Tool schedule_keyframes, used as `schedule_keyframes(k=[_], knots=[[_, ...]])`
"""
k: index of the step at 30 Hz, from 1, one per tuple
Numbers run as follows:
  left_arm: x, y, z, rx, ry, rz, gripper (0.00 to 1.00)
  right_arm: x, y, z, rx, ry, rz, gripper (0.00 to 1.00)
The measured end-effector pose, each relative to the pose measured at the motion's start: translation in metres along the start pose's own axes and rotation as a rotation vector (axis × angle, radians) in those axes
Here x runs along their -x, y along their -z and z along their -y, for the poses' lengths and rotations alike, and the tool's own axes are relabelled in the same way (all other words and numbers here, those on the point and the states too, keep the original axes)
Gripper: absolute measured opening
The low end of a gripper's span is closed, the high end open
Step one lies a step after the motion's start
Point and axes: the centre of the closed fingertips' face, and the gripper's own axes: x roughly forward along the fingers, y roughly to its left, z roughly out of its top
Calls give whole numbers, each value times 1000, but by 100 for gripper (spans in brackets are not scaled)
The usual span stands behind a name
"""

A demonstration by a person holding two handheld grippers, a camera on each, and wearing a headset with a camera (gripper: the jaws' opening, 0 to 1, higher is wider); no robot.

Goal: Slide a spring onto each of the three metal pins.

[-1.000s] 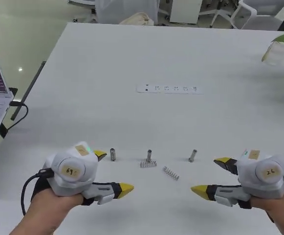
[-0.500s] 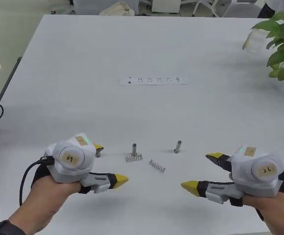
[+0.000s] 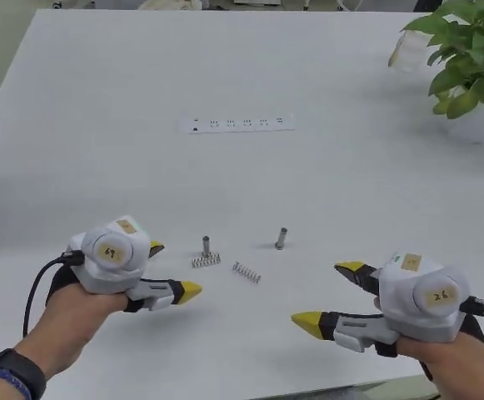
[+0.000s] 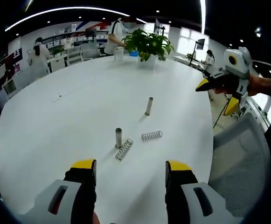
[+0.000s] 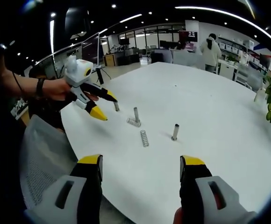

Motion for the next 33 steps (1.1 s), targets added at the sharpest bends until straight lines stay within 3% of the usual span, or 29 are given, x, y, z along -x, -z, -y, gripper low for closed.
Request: schedule_keyframes(k=[9,33], knots=[[-21,2,-3,10,18,-19,52,2,4,-1,-14,-3,-11,65],[-63,14,-16,30,7,-64,24,-1,10,-5,-33,-23,-38,64]])
